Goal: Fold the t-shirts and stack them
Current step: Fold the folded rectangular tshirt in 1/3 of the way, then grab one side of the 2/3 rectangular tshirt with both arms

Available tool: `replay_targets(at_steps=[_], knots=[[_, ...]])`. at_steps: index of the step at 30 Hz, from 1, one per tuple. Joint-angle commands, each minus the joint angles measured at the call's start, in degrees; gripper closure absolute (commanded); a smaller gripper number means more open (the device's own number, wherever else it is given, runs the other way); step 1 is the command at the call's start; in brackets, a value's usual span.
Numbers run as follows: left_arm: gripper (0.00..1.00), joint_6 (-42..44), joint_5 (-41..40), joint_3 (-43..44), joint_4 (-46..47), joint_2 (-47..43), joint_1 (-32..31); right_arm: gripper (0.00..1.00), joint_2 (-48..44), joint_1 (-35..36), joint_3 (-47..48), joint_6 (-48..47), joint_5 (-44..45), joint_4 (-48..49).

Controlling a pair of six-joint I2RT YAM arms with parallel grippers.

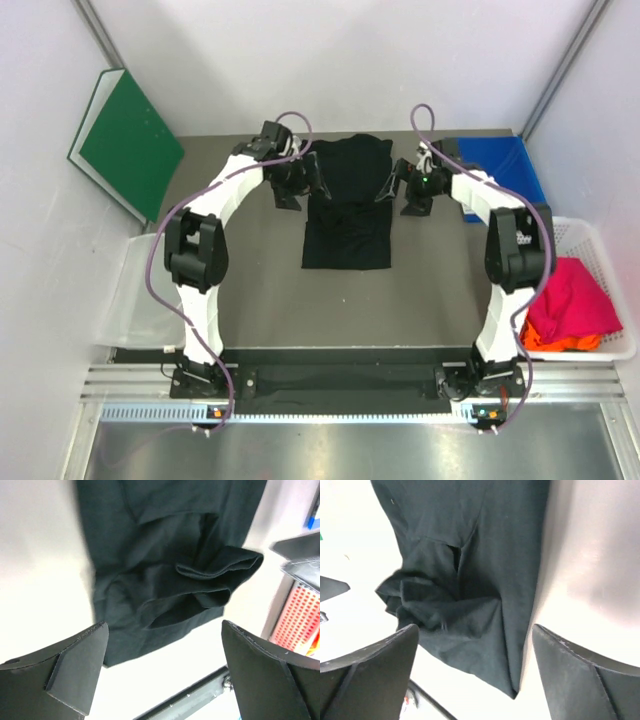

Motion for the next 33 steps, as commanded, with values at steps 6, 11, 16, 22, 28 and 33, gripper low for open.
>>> replay_targets(at_steps=[6,11,16,22,28,33], knots=[[0.01,4.0,-1.1,-20.7,2.0,-15.2,1.6,0.00,-16.1,1.8,-13.7,-3.1,0.9,0.0],[0.07,0.2,2.9,-33.5,8.4,-19.1,1.6,0.03,-20.5,1.9,-27.5,-1.1,-0.4,0.8],[0.14,-3.6,5.5,-38.9,14.7,-19.3,1.5,0.08,-20.4,2.2,-33.5,0.9,-1.1,2.8],[0.21,-5.0,6.1,-39.9,17.9,-17.1,1.0,0.14,-17.5,3.0,-35.0,4.0,-2.1,8.8],[0.31,-6.1,5.1,-38.2,19.8,-12.5,-0.9,0.21,-12.1,4.7,-32.1,7.7,-3.1,14.3],[0.63,-7.1,4.7,-37.0,21.3,-8.6,-2.3,0.40,-8.0,7.4,-27.8,9.5,-2.4,15.6]])
